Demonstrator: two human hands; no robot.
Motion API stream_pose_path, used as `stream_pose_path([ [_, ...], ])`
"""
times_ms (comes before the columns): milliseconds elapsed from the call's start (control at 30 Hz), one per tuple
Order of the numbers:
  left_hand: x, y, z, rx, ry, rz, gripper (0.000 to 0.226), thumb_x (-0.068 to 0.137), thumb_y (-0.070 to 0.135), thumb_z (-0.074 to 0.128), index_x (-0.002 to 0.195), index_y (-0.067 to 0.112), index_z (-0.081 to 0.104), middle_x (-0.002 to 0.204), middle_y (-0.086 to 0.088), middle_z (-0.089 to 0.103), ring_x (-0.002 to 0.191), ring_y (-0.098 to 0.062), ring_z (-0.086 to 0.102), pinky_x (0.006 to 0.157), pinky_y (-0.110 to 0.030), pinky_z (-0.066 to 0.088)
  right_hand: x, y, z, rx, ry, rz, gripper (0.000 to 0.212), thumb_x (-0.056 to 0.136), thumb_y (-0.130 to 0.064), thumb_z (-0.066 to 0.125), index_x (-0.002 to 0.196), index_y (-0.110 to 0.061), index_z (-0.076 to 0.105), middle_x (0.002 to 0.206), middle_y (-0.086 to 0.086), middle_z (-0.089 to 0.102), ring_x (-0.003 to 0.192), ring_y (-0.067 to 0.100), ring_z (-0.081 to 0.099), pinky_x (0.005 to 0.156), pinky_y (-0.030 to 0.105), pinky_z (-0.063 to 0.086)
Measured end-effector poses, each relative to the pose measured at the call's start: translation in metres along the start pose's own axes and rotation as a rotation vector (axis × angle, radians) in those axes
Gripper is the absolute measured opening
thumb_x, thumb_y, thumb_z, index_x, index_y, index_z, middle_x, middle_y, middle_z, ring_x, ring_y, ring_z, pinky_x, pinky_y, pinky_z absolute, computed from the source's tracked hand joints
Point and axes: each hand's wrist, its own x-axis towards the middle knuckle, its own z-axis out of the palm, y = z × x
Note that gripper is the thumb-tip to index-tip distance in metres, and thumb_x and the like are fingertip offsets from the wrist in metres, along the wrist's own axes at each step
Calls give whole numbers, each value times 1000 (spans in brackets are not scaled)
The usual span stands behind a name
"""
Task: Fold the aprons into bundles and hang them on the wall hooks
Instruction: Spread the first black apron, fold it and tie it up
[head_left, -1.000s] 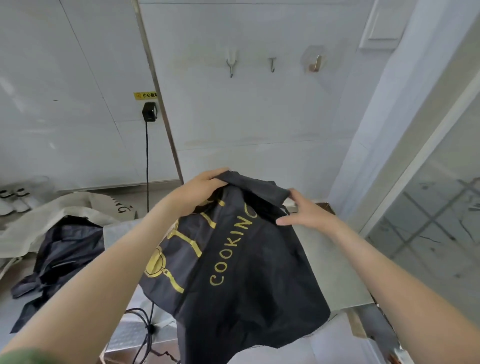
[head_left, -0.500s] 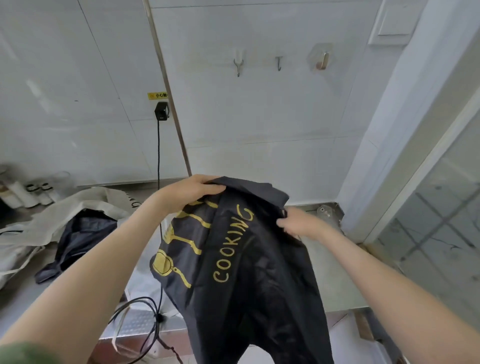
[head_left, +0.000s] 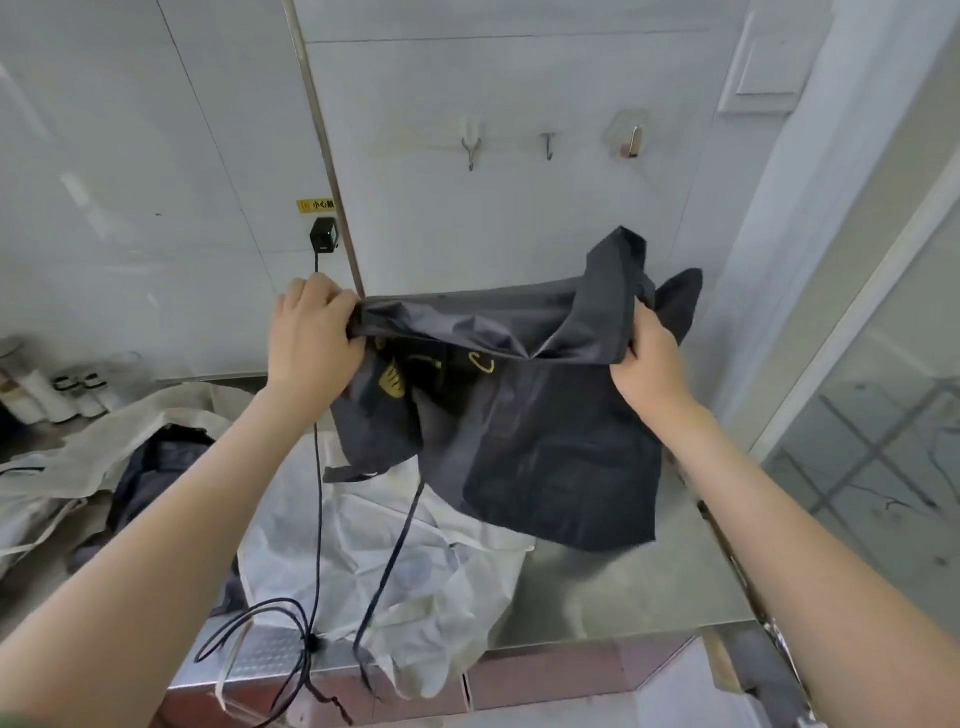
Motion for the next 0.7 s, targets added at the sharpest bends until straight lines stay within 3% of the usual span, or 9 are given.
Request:
stream_pose_path([
  [100, -24, -6, 14, -79, -235, 65, 27, 77, 19, 50, 89, 6, 71, 97, -11, 66, 98, -36, 59, 92, -48, 40, -31, 30, 12, -150, -125, 19, 6, 88, 3, 53, 84, -1, 52, 83, 17, 55, 82, 35, 53, 67, 32, 37],
  [167, -48, -3, 25, 33, -605, 87, 28, 87, 30, 50, 102, 21, 71, 110, 2, 65, 116, -22, 54, 110, -44, 22, -61, 56, 25, -330, -379, 125, 5, 89, -5, 53, 89, -1, 55, 92, 15, 57, 90, 34, 55, 75, 37, 44],
  [233, -74, 0, 38, 145, -1046, 121, 28, 91, 46, 49, 104, 29, 67, 116, 11, 60, 121, -11, 48, 112, -41, 14, -91, 79, 39, -445, -679, 244, 7, 91, -13, 49, 89, -11, 55, 87, 2, 54, 89, 29, 55, 73, 35, 45],
  [300, -94, 2, 47, 101, -1485, 73, 37, 84, 61, 52, 99, 30, 64, 110, 11, 60, 112, -12, 52, 103, -39, 25, -110, 89, 48, -504, -1020, 415, 14, 91, -17, 46, 77, -19, 46, 78, -5, 45, 77, 20, 49, 60, 28, 37],
  [367, -108, 4, 55, 49, -1799, -27, 53, 80, 71, 51, 117, 35, 61, 127, 13, 56, 121, -14, 48, 105, -36, 30, -120, 92, 50, -623, -1408, 552, 8, 91, -22, 48, 95, -20, 55, 100, -1, 54, 86, 19, 54, 67, 27, 42],
  [467, -117, 6, 69, -21, -1765, -143, 70, 86, 75, 36, 138, 30, 47, 147, 9, 41, 137, -17, 34, 113, -39, 25, -116, 106, 45, -642, -1578, 740, 57, 84, -34, 63, 135, -15, 48, 142, 7, 46, 121, 30, 54, 100, 39, 46],
  [567, -124, 1, 96, -107, -1509, -244, 56, 96, 57, 36, 132, 17, 50, 139, -2, 49, 125, -23, 46, 103, -35, 36, -103, 120, 53, -606, -1249, 566, 28, 88, -30, 57, 107, -10, 57, 113, 8, 57, 100, 24, 57, 82, 31, 46],
  [600, -128, -1, 105, -115, -1431, -274, 52, 97, 52, 40, 130, 14, 51, 136, -6, 51, 120, -25, 49, 100, -35, 39, -101, 124, 58, -593, -1122, 506, 26, 90, -27, 55, 112, -14, 55, 115, 6, 53, 103, 22, 54, 82, 31, 44],
  [700, -138, 2, 134, -120, -1231, -357, 49, 93, 41, 53, 130, 10, 46, 135, -16, 47, 118, -31, 50, 98, -42, 42, -96, 135, 86, -616, -885, 281, 64, 92, -28, 56, 148, -16, 27, 149, 4, 31, 135, 24, 32, 107, 36, 33],
])
